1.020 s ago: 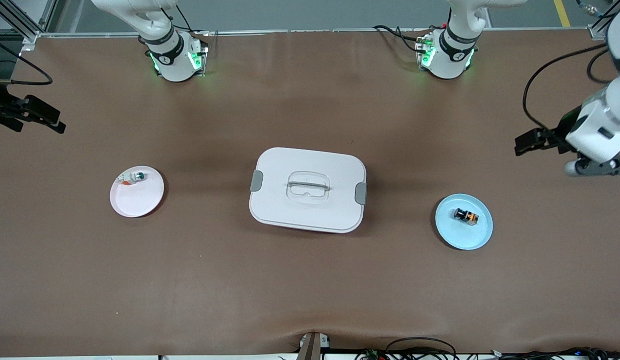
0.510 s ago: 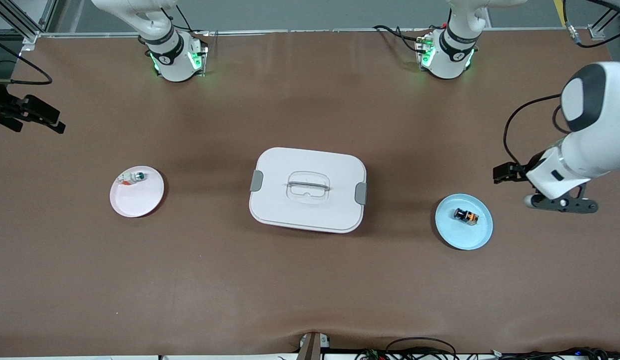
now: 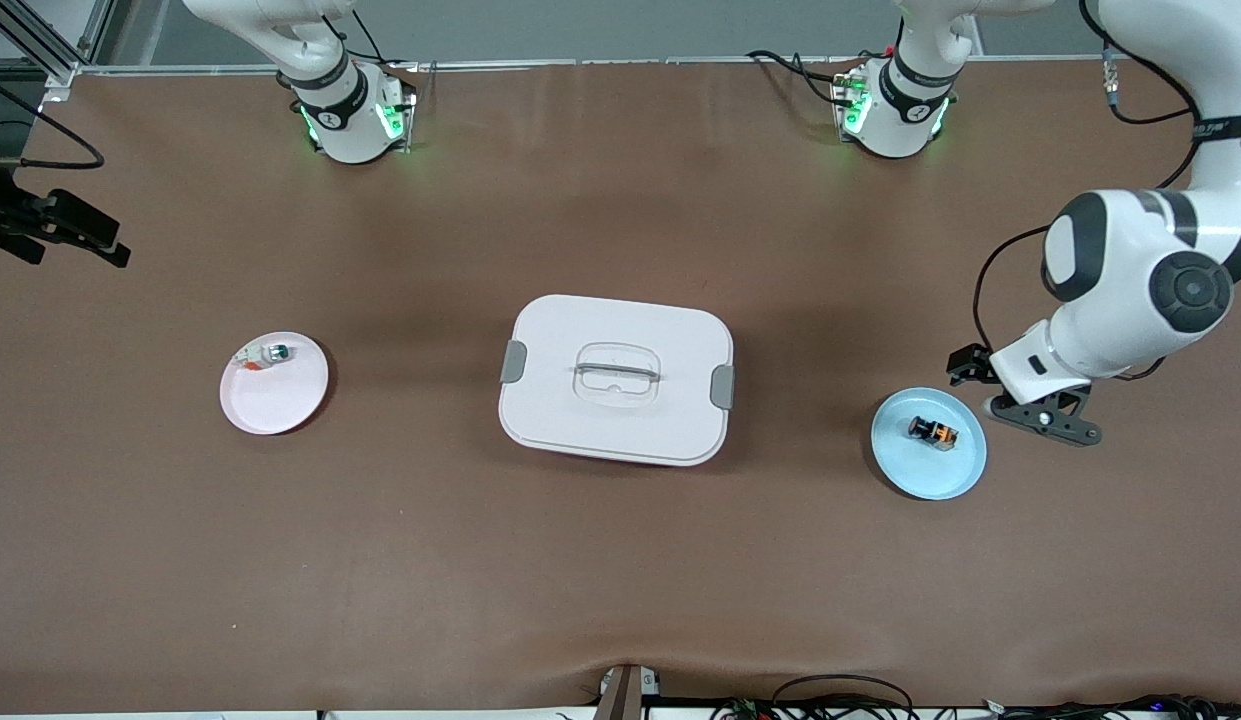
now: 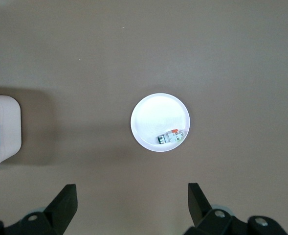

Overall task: Transfer orange switch to right arm and place
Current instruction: 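Reach the left gripper down to the orange switch on the blue plate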

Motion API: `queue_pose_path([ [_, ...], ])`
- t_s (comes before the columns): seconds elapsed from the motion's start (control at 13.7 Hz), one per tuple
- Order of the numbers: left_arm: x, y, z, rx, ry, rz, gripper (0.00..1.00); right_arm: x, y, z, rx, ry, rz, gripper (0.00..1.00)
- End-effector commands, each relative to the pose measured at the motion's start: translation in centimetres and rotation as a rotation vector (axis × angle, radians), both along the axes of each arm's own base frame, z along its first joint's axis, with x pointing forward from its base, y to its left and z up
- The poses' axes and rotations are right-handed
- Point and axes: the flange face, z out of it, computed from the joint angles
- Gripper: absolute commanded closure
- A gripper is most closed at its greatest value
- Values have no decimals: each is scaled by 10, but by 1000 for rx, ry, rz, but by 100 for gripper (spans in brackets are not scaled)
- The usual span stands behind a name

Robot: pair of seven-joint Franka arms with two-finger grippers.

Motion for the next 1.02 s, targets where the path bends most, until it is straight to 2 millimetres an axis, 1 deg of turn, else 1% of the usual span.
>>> queue_pose_path([
  [0.0,7,3,-35,-13,-13,-25,0,-3,11,7,-12,-14,9,0],
  [0.15,10,2,-59,-13,-14,-25,0,-3,9,6,-12,-12,6,0],
  [0.29,13,1,-75,-12,-5,-25,0,-3,8,6,-12,-12,4,0],
  [0.51,22,-2,-93,-12,-39,-30,0,-3,6,6,-14,-12,2,0],
  [0.66,23,-4,-106,-12,-48,-35,0,-3,7,7,-15,-14,5,0],
  [0.95,28,-9,-124,-11,-78,-42,0,-3,6,7,-15,-14,4,0],
])
